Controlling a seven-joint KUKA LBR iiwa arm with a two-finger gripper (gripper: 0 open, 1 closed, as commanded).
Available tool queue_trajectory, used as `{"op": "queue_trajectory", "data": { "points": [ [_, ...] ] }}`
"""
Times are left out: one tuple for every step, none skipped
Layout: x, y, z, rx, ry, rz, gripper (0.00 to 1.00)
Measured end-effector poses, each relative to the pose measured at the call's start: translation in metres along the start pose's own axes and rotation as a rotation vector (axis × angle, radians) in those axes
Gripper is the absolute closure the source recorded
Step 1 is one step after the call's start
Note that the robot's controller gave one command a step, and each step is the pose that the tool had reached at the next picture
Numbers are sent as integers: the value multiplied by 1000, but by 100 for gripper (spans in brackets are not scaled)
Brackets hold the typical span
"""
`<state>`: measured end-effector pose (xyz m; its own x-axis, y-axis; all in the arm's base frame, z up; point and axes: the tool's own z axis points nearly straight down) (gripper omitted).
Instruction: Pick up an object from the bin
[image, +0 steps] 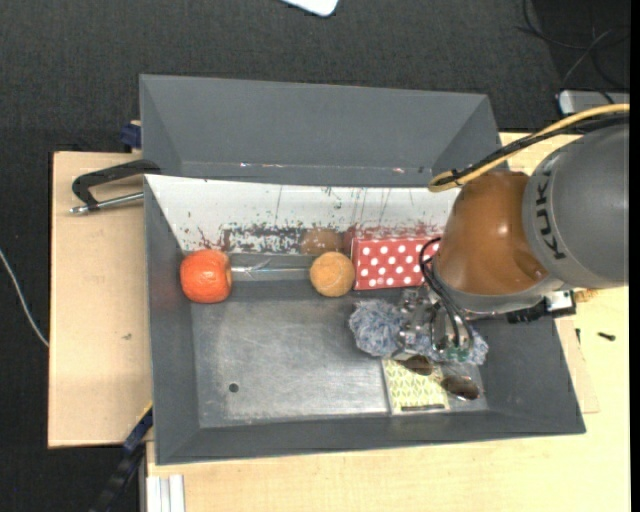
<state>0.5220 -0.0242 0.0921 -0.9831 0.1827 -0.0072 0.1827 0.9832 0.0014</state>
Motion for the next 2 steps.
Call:
{"op": "queue_trajectory", "data": {
  "points": [
    [-1,0,-10,-1,-1,0,100],
    [-2,1,-14,-1,-1,-1,100]
  ]
}}
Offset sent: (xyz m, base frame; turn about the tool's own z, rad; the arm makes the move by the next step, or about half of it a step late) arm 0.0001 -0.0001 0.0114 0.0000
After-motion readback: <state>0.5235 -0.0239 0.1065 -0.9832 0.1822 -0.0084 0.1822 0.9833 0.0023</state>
